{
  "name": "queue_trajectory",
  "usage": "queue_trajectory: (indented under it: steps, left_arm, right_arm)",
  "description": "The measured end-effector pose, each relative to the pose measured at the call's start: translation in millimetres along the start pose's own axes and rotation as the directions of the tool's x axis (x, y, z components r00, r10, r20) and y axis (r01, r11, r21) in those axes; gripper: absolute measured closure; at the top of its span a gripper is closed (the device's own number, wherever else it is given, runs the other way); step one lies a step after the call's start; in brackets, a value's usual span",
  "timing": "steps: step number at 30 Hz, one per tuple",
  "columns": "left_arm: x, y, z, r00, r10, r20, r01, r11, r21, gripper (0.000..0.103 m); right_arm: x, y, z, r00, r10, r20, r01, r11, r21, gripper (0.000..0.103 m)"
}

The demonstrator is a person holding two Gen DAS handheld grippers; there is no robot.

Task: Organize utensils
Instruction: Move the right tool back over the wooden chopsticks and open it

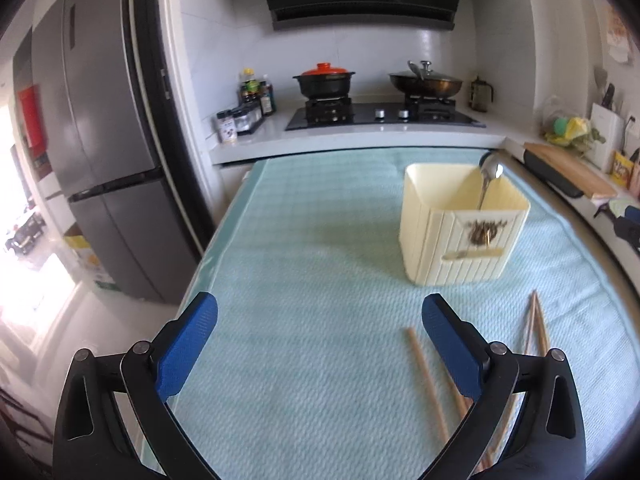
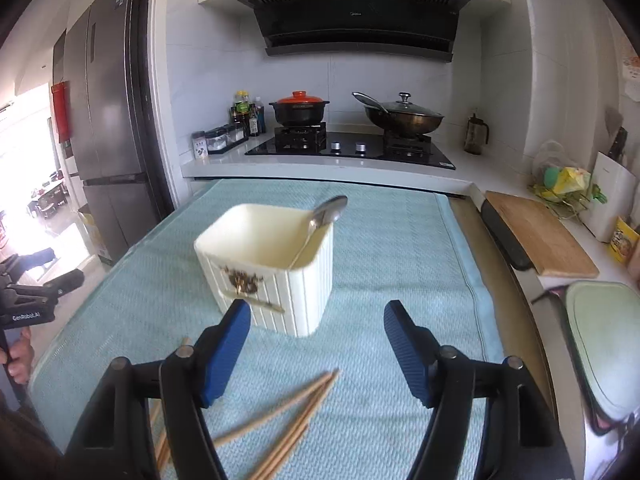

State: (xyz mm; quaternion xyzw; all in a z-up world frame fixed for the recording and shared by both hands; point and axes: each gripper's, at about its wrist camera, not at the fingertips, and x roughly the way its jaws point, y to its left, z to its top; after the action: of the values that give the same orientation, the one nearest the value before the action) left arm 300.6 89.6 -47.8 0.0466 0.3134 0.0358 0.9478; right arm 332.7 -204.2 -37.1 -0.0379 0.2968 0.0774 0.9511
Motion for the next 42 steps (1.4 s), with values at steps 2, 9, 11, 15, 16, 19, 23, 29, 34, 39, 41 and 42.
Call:
queue_trajectory:
  steps: [2, 9, 11, 15, 16, 19, 23, 29, 34, 39, 41, 42]
  left_arm:
    - [-12, -1, -25, 1.000, 0.002, -0.010, -0.002, 1.000, -0.002, 0.001]
    - [-38, -14, -91, 0.998, 0.052, -0.043, -0.053, 0.998, -0.040, 0.001]
    - [-37, -18, -101, 0.997, 0.051, -0.052, -0.053, 0.998, -0.033, 0.001]
    - [-37, -26, -114, 0.999, 0.027, -0.022, -0.027, 0.999, -0.026, 0.001]
    - [-35, -27, -114, 0.999, 0.009, -0.030, -0.010, 1.000, -0.029, 0.001]
    - [-27, -31, -121, 0.994, -0.074, -0.075, 0.070, 0.996, -0.053, 0.001]
    - [-7, -41, -128, 0.981, -0.105, -0.166, 0.100, 0.994, -0.037, 0.001]
    - [2, -26, -136, 0.979, -0.130, -0.158, 0.106, 0.983, -0.152, 0.001]
    - [8, -23, -138, 0.982, -0.097, -0.163, 0.076, 0.988, -0.133, 0.001]
    - [19, -21, -135, 0.971, -0.154, -0.185, 0.123, 0.978, -0.168, 0.001]
    - [21, -21, -133, 0.969, -0.164, -0.187, 0.132, 0.977, -0.170, 0.001]
    - [22, -22, -133, 0.969, -0.165, -0.185, 0.134, 0.976, -0.170, 0.001]
  right_arm:
    - [-11, 2, -25, 0.999, -0.034, -0.007, 0.034, 0.999, 0.006, 0.032]
    - [-44, 7, -96, 0.998, -0.058, 0.001, 0.058, 0.998, 0.032, 0.015]
    - [-50, 9, -110, 0.999, -0.038, 0.008, 0.038, 0.999, 0.014, 0.011]
    - [-52, 13, -136, 1.000, -0.011, 0.001, 0.011, 0.999, -0.049, 0.000]
    - [-51, 13, -142, 1.000, -0.015, 0.001, 0.015, 0.998, -0.054, 0.000]
    - [-46, 6, -155, 0.999, 0.023, -0.028, -0.023, 1.000, -0.011, 0.000]
    - [-35, -1, -170, 0.995, 0.006, -0.103, -0.002, 0.999, 0.036, 0.000]
    - [-12, -15, -189, 0.966, -0.004, -0.257, 0.041, 0.989, 0.141, 0.000]
    - [-15, -21, -191, 0.968, -0.066, -0.244, 0.107, 0.981, 0.160, 0.000]
    - [-16, -28, -191, 0.964, -0.135, -0.230, 0.177, 0.969, 0.173, 0.000]
    - [-14, -31, -192, 0.958, -0.157, -0.242, 0.201, 0.964, 0.173, 0.000]
    - [-13, -32, -192, 0.956, -0.164, -0.241, 0.209, 0.962, 0.174, 0.000]
